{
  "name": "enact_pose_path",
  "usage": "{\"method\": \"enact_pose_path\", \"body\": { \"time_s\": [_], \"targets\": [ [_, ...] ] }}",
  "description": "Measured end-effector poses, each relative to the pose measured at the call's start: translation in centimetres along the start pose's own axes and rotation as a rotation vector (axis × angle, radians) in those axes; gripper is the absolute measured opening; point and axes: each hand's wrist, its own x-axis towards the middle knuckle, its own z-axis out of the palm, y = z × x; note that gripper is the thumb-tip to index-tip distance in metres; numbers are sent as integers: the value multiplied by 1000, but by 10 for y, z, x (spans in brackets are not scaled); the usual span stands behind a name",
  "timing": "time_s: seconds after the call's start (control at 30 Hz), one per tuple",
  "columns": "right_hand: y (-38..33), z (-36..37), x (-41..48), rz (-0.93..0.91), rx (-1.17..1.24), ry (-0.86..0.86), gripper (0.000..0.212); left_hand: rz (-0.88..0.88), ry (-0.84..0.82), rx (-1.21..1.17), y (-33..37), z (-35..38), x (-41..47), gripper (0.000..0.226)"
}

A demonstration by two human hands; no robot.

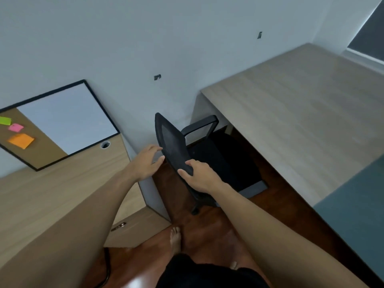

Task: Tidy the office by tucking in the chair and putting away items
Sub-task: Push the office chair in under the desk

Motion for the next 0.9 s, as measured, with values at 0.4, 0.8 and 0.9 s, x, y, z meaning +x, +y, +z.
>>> {"method": "enact_pose_path", "body": {
  "time_s": [0.4,0.8,0.9],
  "targets": [
    [-58,67,112,364,-74,37,90,370,-109,192,-91,-10,157,56],
    [-55,86,133,600,13,112,82,583,-35,397,-102,17,210,47],
    [-51,81,134,646,19,125,87,607,-1,406,-96,22,217,45]
  ]
}}
